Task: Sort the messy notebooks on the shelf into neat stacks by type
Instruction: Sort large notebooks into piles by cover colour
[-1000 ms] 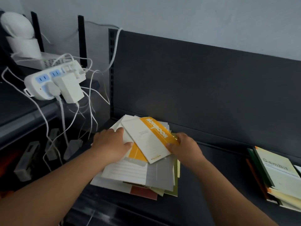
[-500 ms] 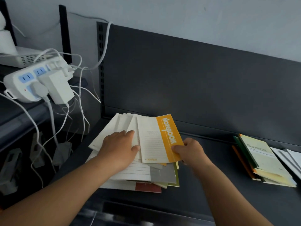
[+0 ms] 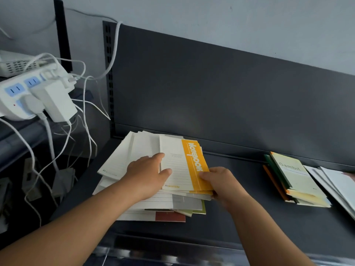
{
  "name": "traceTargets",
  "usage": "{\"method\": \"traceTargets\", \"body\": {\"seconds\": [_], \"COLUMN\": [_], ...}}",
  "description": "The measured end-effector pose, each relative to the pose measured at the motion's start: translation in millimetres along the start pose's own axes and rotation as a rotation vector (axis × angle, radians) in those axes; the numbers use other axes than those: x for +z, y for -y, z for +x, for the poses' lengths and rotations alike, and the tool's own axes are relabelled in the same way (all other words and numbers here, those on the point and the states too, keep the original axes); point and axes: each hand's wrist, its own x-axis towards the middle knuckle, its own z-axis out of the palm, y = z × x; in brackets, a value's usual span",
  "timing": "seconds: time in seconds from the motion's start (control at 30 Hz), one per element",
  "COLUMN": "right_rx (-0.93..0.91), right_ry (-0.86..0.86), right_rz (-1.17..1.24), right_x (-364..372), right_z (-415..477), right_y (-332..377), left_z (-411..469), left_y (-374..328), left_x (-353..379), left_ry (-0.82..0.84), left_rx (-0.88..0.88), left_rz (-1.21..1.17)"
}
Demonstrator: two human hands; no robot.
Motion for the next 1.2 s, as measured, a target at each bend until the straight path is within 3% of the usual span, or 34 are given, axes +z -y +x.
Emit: {"method": "traceTargets", "body": {"seconds": [0.13, 0.47, 0.63, 0.9, 1.2], "right_rx": [0.096, -0.091, -0.14, -0.136, -0.122], "right_ry": [0.003, -0.05, -0.115, -0.221, -0.467], "right_rz": [0.184, 0.431, 0.443, 0.522, 0.61], "right_x": [-8.8, -47.4, -86.7, -173.0, -338.2], "right_z": [-2.3, -24.3, -41.5, -80.7, -160.6], "right_y": [-2.4, -10.5, -20.7, -66.0, -158.9], "left_z": [6.8, 14.3, 4.4, -5.7, -64.5], "left_y": [-2.3, -39.0, -82.7, -166.2, -327.2], "left_x": [5.4, 12.4, 22.5, 71.1, 174.5], "left_ry": [0.046, -0.067, 0.202, 0.194, 0.296], "left_rx": [-0.01, 0.006, -0.127, -0.053, 0.017], "left_rz": [-0.235, -0.506, -0.974, -1.045, -1.109]}}
